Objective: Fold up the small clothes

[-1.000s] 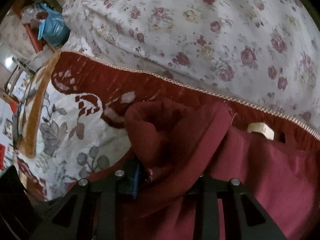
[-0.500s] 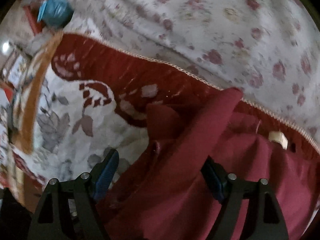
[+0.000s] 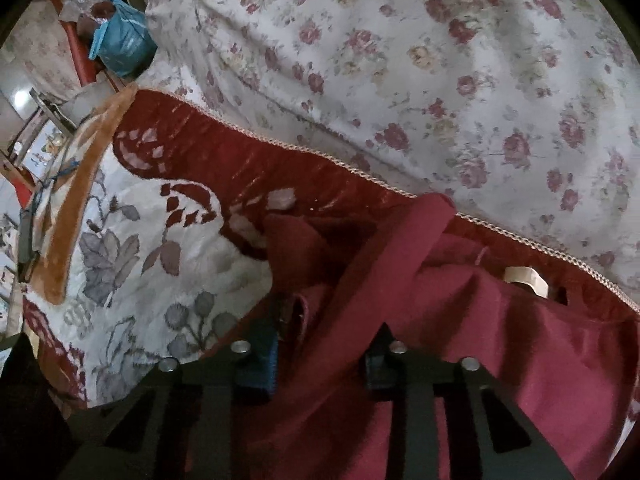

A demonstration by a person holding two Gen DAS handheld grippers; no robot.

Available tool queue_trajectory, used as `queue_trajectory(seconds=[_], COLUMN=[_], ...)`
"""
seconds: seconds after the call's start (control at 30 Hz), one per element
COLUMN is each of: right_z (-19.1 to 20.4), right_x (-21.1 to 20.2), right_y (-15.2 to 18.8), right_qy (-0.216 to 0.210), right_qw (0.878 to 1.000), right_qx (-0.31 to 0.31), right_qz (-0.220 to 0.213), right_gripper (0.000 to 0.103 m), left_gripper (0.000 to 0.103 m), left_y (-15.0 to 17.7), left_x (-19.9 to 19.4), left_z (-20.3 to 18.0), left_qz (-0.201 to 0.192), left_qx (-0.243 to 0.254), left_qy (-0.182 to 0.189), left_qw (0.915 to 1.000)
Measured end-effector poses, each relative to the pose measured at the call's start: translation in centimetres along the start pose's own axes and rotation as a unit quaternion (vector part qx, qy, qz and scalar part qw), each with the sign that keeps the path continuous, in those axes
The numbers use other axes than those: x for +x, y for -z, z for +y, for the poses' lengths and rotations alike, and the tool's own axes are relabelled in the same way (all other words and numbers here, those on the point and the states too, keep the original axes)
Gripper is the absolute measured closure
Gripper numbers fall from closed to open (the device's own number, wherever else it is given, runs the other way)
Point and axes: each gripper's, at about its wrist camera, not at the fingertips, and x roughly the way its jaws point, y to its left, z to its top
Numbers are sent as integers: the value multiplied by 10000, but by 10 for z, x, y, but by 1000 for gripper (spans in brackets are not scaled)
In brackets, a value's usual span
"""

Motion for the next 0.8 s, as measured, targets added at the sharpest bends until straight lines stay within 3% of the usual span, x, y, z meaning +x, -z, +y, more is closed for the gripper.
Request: queue_trajectory(seconds=[0.1, 0.23, 0.37, 0.6, 0.8], right_z=[-8, -25, -53, -132, -202], right_x=[-15, -59, -105, -157, -155], right_y=[4, 4, 15, 53, 88], right_qy=[-69, -160, -124, 217, 353], right_qw=[9999, 9993, 9982, 9952, 9893], right_qx=[60, 35, 105, 579, 1220], right_qz=[-69, -345, -579, -764, -712], right_gripper=[82, 83, 83, 86, 87], left_gripper=[79, 81, 82, 83, 83], left_y=[1, 2, 1, 9, 28], left_x=[-10, -28, -28, 3, 61], left_z=[-15, -51, -101, -185, -228], left_qz=[-78, -255, -148, 187, 715], left_qx=[-2, 314, 558, 1099, 1246], left_qy=[116, 326, 725, 1042, 1147], left_qw=[9999, 9986, 9957, 9883, 9830])
